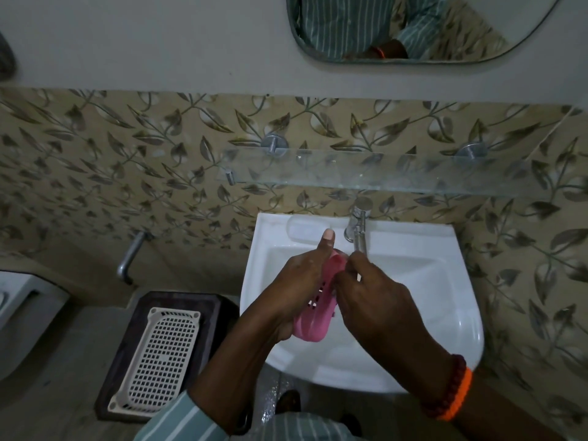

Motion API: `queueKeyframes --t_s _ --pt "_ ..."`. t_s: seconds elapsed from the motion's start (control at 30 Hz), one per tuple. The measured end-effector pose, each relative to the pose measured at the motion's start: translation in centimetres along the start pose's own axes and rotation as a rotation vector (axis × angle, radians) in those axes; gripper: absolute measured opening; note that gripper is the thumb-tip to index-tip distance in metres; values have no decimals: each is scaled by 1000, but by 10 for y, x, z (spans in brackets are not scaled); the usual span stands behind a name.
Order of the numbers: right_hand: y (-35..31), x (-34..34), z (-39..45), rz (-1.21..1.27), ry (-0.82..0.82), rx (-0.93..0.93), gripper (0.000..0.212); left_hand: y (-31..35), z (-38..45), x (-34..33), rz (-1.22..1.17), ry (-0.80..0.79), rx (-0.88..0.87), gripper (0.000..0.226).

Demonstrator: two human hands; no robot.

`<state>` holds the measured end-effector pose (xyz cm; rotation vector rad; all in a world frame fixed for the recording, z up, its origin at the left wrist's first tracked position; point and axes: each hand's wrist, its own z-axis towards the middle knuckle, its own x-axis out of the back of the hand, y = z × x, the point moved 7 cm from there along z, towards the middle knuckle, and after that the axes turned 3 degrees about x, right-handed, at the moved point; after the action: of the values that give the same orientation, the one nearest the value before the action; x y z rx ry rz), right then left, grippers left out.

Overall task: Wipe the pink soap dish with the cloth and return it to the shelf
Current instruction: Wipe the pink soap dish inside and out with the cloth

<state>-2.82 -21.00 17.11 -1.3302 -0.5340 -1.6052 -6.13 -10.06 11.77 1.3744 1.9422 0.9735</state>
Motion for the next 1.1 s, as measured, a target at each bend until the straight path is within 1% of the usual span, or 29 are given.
queueKeyframes --t_s 0.07,0.1,0.17,0.23,0.3,0.33,0.4,0.5,0.6,0.63,0.67,0.73,0.8,0.87,0.97,1.03,1.1 --pt "-10 -7 -11 110 -14 -7 9 3 2 2 -21 17 -12 66" --pt "-15 -13 -17 132 -55 -21 9 4 3 2 -35 17 -3 66" --pt "-18 -20 -21 117 -128 -19 9 4 6 2 -43 8 22 69" --pt "-10 -19 -9 71 -157 6 10 2 10 2 -44 -15 38 72" --pt "4 -8 9 -24 -142 -35 8 -1 11 1 -57 -58 47 75" --pt "10 -2 15 -57 -117 -60 9 -2 11 1 -67 -78 51 76" --pt "9 1 17 -71 -115 -84 15 -1 14 2 -69 -84 40 73" --pt "-11 -10 -5 38 -137 -71 16 1 19 2 -62 -52 22 70" --pt "-17 -13 -19 178 -80 -82 8 -3 24 3 -108 -61 -1 75" --pt "-14 -9 -18 199 -47 -82 6 -2 25 4 -157 -74 -19 75" --pt "-11 -4 -16 190 -21 -85 6 -3 27 5 -228 -93 -31 73" --pt "-10 6 -10 76 -13 -78 5 -4 28 3 -336 -145 -37 69" --pt "-12 6 -11 -33 -48 -118 11 -6 30 -1 -356 -177 -50 68" --pt "-18 -3 -18 -64 -106 -148 11 -5 32 -5 -405 -212 -69 67" --pt "-26 -20 -31 88 -213 -198 17 0 31 -9 -541 -263 -77 67" --pt "-25 -19 -34 194 -196 -236 24 -1 32 -11 -616 -304 -82 67" --pt "-26 -10 -31 253 -170 -221 24 -3 33 -14 -656 -322 -101 69"
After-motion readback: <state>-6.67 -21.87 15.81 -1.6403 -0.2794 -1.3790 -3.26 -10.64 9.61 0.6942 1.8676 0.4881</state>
